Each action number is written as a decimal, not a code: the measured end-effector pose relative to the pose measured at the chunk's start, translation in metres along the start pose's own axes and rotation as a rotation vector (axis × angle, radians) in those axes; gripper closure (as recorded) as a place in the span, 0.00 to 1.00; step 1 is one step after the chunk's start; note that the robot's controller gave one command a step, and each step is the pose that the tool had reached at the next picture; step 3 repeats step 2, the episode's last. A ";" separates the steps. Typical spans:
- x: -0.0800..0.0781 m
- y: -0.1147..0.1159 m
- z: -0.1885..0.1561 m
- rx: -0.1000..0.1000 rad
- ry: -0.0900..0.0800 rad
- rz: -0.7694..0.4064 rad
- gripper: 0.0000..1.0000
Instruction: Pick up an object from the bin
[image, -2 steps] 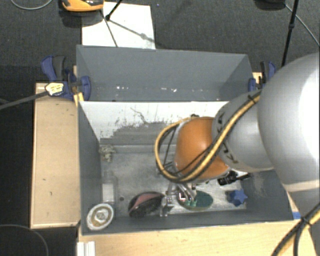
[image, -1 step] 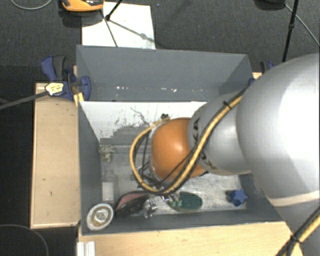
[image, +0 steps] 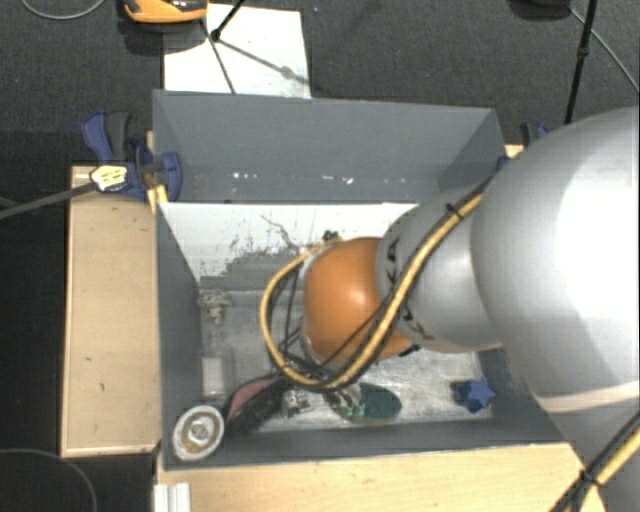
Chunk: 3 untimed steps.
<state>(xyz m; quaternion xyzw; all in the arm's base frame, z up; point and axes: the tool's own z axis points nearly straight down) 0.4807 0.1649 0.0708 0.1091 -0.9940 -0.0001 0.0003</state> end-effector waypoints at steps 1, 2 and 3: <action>-0.008 -0.001 -0.147 -0.001 -0.010 0.031 1.00; -0.006 -0.001 -0.142 0.000 -0.002 0.030 1.00; -0.006 -0.001 -0.142 0.000 -0.002 0.030 1.00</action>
Offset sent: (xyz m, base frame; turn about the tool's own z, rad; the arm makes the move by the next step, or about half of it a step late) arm 0.0059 0.0005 0.1426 0.0321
